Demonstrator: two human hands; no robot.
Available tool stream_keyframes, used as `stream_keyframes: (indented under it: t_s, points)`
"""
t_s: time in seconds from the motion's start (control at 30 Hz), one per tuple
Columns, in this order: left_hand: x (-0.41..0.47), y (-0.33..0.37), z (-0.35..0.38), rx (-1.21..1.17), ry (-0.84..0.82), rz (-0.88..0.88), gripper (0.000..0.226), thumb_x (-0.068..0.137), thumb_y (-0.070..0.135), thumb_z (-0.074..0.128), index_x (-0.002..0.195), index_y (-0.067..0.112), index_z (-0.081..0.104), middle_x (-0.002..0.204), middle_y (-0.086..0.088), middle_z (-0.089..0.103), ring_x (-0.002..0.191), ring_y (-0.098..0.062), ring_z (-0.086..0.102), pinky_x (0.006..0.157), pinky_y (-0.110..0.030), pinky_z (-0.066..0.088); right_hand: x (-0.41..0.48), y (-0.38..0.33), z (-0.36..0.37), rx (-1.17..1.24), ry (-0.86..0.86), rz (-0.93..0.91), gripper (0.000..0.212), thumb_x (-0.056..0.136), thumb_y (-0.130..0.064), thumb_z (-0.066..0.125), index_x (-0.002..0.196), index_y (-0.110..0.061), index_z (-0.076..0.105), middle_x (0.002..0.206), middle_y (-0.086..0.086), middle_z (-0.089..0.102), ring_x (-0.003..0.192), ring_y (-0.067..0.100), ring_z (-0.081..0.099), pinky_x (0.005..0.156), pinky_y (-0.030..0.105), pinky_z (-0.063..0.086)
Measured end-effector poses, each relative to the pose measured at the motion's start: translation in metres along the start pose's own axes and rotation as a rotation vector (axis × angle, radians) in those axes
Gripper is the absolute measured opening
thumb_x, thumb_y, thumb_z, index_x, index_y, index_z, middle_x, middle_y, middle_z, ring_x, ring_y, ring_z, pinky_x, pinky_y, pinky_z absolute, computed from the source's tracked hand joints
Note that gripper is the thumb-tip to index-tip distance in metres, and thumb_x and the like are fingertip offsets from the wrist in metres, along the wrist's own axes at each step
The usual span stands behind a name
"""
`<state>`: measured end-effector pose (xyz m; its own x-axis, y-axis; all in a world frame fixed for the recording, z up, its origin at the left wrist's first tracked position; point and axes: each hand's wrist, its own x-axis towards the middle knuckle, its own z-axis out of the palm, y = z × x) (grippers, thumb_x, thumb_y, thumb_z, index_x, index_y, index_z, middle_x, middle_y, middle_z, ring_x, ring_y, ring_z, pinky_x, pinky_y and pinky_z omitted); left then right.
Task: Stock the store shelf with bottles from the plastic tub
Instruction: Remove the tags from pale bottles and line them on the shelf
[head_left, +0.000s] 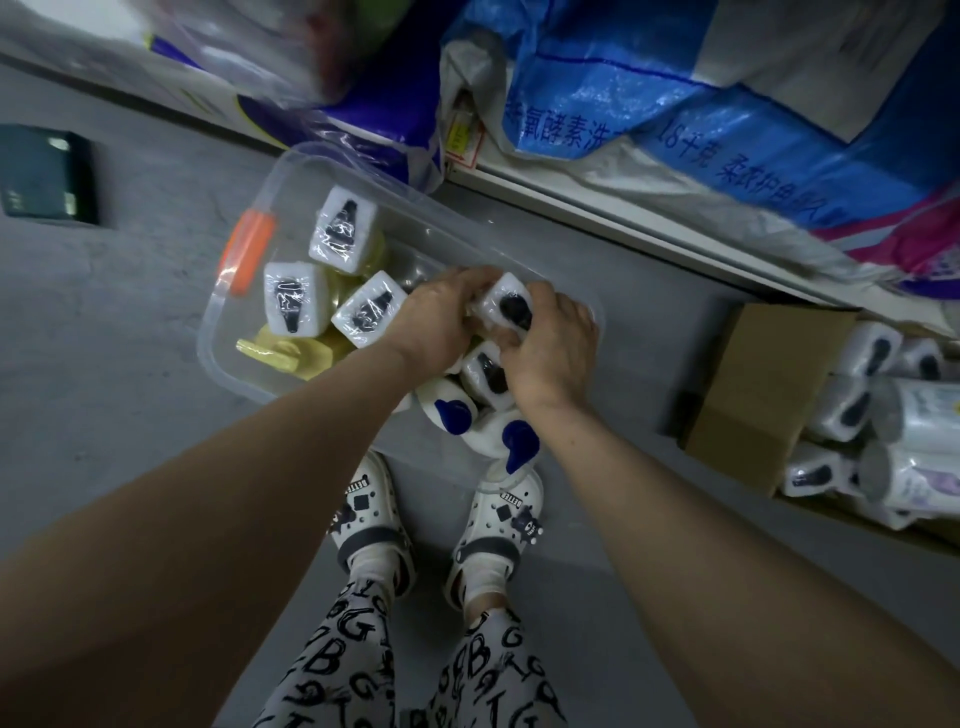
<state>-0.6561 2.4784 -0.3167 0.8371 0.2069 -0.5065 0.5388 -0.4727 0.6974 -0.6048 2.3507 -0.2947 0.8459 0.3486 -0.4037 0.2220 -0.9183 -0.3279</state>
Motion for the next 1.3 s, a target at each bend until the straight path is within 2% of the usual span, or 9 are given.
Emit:
stream_keyframes:
  t_s: [0.27,0.47,0.67,0.77,0.83,0.93,1.03,1.13,1.3]
  points:
    - [-0.028,0.049,-0.036,0.065,-0.016,0.052,0.074,0.081,0.004,0.074,0.147,0.015,0.043,0.132,-0.014,0.050,0.117,-0.030,0.054,0.106,-0.037,0.042,-0.033,-0.021,-0.073,0.146,-0.059,-0.052,0.048,0.084,-0.012,0.076,0.127,-0.020,0.056,0.121,0.002,0.056,0.111,0.024,0.057,0.086,0.031,0.048]
    - [-0.068,0.091,-0.066,0.117,0.065,0.102,0.080,0.073,0.011,0.082,0.144,0.011,0.047,0.140,-0.019,0.044,0.128,-0.038,0.043,0.111,-0.050,0.035,-0.055,-0.039,-0.140,0.191,-0.063,-0.130,0.051,0.083,-0.009,0.075,0.129,-0.019,0.056,0.122,0.003,0.053,0.107,0.025,0.060,0.088,0.044,0.054]
    - [-0.109,0.129,-0.103,-0.044,0.064,0.094,0.088,0.071,0.018,0.083,0.146,0.020,0.038,0.139,-0.009,0.054,0.127,-0.030,0.051,0.107,-0.051,0.042,-0.073,-0.061,-0.214,0.266,-0.142,-0.195,0.052,0.088,-0.018,0.074,0.135,-0.022,0.054,0.129,-0.003,0.051,0.117,0.014,0.055,0.096,0.029,0.050]
    - [-0.131,0.154,-0.128,-0.070,0.121,0.098,0.084,0.071,0.015,0.085,0.144,0.014,0.043,0.134,-0.010,0.056,0.124,-0.029,0.052,0.109,-0.044,0.040,-0.084,-0.075,-0.249,0.319,-0.187,-0.209,0.052,0.088,-0.021,0.074,0.136,-0.022,0.055,0.128,-0.008,0.051,0.108,-0.004,0.046,0.089,0.001,0.036]
    - [-0.141,0.167,-0.143,-0.081,0.140,0.102,0.085,0.068,0.018,0.088,0.141,0.013,0.044,0.131,-0.008,0.058,0.122,-0.027,0.053,0.106,-0.042,0.042,-0.088,-0.083,-0.269,0.387,-0.228,-0.196,0.054,0.089,-0.022,0.074,0.139,-0.023,0.053,0.126,-0.011,0.049,0.109,-0.007,0.042,0.084,-0.003,0.030]
    - [-0.167,0.187,-0.166,-0.108,0.134,0.090,0.086,0.068,0.021,0.088,0.142,0.014,0.043,0.123,-0.001,0.058,0.111,-0.017,0.054,0.094,-0.026,0.039,-0.102,-0.096,-0.300,0.459,-0.243,-0.234,0.057,0.088,-0.024,0.075,0.140,-0.023,0.053,0.121,-0.015,0.048,0.110,-0.005,0.043,0.093,0.004,0.033]
    - [-0.189,0.207,-0.188,-0.102,0.141,0.109,0.086,0.067,0.026,0.089,0.140,0.014,0.045,0.115,0.004,0.060,0.104,-0.015,0.057,0.088,-0.017,0.041,-0.116,-0.107,-0.323,0.537,-0.258,-0.240,0.055,0.087,-0.023,0.076,0.137,-0.025,0.055,0.118,-0.013,0.051,0.113,0.005,0.051,0.103,0.028,0.044]
    - [-0.218,0.235,-0.220,-0.095,0.127,0.116,0.079,0.066,0.026,0.089,0.134,0.015,0.051,0.105,0.009,0.059,0.096,-0.013,0.057,0.074,0.001,0.035,-0.144,-0.124,-0.358,0.706,-0.209,-0.212,0.050,0.084,-0.021,0.080,0.129,-0.026,0.061,0.121,-0.009,0.061,0.111,0.011,0.061,0.096,0.033,0.052]
    - [-0.250,0.269,-0.250,-0.122,0.097,0.089,0.084,0.064,0.039,0.089,0.135,0.020,0.049,0.114,0.006,0.066,0.104,-0.013,0.063,0.088,-0.028,0.051,-0.172,-0.149,-0.400,0.979,-0.167,-0.086,0.040,0.084,-0.013,0.078,0.120,-0.020,0.064,0.109,-0.008,0.068,0.094,0.005,0.065,0.077,0.018,0.054]
